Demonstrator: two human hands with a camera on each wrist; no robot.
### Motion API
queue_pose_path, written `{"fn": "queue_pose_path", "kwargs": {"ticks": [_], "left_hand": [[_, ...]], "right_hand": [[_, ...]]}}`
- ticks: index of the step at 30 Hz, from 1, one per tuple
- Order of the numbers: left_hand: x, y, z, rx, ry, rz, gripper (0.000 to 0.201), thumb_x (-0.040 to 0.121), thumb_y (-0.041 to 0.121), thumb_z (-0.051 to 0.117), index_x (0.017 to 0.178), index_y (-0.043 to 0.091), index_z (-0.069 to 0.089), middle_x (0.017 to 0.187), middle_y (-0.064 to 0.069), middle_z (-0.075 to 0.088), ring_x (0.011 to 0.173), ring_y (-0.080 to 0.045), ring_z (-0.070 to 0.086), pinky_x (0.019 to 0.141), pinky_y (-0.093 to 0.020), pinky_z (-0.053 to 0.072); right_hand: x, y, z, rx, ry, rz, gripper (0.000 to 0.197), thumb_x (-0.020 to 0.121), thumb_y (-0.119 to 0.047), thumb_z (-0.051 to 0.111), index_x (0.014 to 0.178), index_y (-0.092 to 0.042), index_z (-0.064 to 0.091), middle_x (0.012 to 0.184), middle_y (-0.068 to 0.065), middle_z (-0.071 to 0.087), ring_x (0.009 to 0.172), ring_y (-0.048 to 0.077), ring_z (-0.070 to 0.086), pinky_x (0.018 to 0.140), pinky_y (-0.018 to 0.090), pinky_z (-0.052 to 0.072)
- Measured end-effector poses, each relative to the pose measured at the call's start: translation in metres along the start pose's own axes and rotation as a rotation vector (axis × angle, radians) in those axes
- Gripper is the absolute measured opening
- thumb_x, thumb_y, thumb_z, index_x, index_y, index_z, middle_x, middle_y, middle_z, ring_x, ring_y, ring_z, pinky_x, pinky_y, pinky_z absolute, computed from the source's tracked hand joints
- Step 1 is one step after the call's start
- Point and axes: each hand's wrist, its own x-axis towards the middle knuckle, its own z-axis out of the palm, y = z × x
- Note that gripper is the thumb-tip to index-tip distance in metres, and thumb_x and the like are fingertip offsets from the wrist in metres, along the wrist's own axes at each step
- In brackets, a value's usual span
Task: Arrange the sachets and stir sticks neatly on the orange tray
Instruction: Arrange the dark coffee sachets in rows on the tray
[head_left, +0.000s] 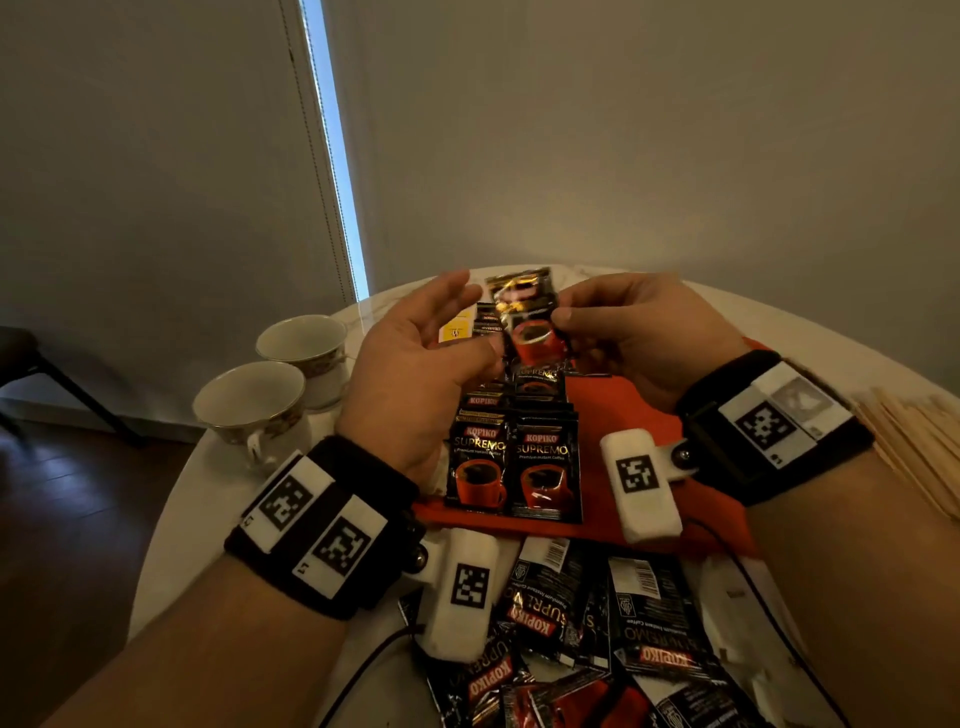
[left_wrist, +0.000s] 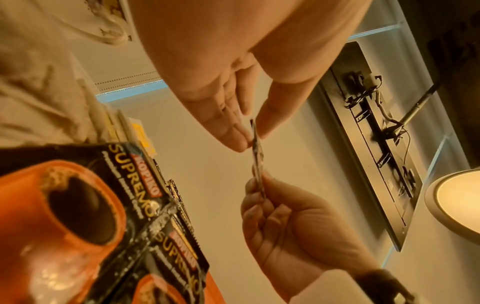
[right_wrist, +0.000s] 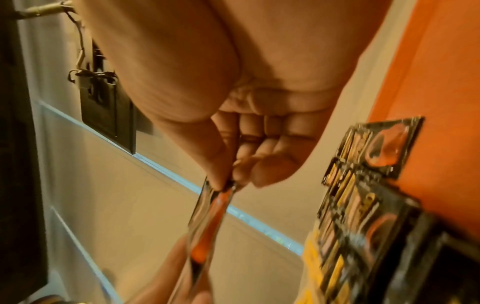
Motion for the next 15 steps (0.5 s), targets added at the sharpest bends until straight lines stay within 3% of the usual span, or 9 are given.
{"fn": "queue_pose_path", "kwargs": {"ticks": [3,6,7,9,12,15], "left_hand": [[0.003,-0.001,-0.002,-0.037,0.041,-0.017,0.059,0.088,-0.007,0.073,0.138,0.021,0.061,0.136,0.006,0.065,0.116,-0.018,0.071,0.082,-0.029,0.062],[0.007,-0.004,-0.004,-0.038,0.072,-0.042,0.047,0.088,-0.005,0.073,0.128,0.020,0.066,0.131,0.004,0.067,0.114,-0.019,0.071,0.082,-0.031,0.061],[0.008,-0.005,-0.004,-0.046,0.077,-0.057,0.044,0.089,-0.005,0.073,0.126,0.019,0.067,0.128,0.003,0.068,0.111,-0.019,0.072,0.081,-0.030,0.060],[0.011,-0.007,-0.006,-0.051,0.080,-0.081,0.040,0.089,-0.004,0.073,0.122,0.019,0.069,0.122,0.003,0.071,0.109,-0.019,0.073,0.081,-0.031,0.060],[0.012,-0.008,-0.006,-0.049,0.082,-0.087,0.035,0.090,-0.003,0.073,0.117,0.019,0.070,0.117,0.003,0.072,0.105,-0.018,0.073,0.082,-0.032,0.059],[0.012,-0.008,-0.006,-0.045,0.089,-0.091,0.033,0.090,-0.003,0.072,0.116,0.017,0.070,0.114,0.002,0.073,0.102,-0.018,0.073,0.082,-0.032,0.060]], "right_hand": [[0.017,0.014,-0.020,0.107,0.234,0.112,0.009,0.093,-0.001,0.066,0.089,-0.008,0.068,0.070,0.005,0.065,0.051,0.010,0.056,0.046,0.021,0.048],[0.037,0.037,-0.040,0.126,0.384,0.374,0.008,0.096,-0.002,0.061,0.091,-0.006,0.064,0.061,0.003,0.052,0.045,0.010,0.047,0.043,0.022,0.043],[0.042,0.044,-0.045,0.079,0.391,0.443,0.003,0.096,-0.002,0.062,0.096,-0.003,0.065,0.059,0.003,0.052,0.046,0.011,0.047,0.043,0.023,0.043],[0.049,0.055,-0.053,-0.019,0.380,0.515,0.012,0.093,-0.004,0.067,0.104,0.001,0.066,0.063,0.005,0.057,0.051,0.013,0.052,0.046,0.025,0.046],[0.053,0.057,-0.054,-0.115,0.355,0.541,0.012,0.091,-0.005,0.070,0.102,-0.002,0.067,0.071,0.006,0.061,0.060,0.015,0.056,0.056,0.026,0.048],[0.053,0.055,-0.053,-0.189,0.326,0.557,0.011,0.091,-0.006,0.071,0.100,-0.001,0.071,0.074,0.008,0.066,0.059,0.015,0.059,0.058,0.025,0.049]]}}
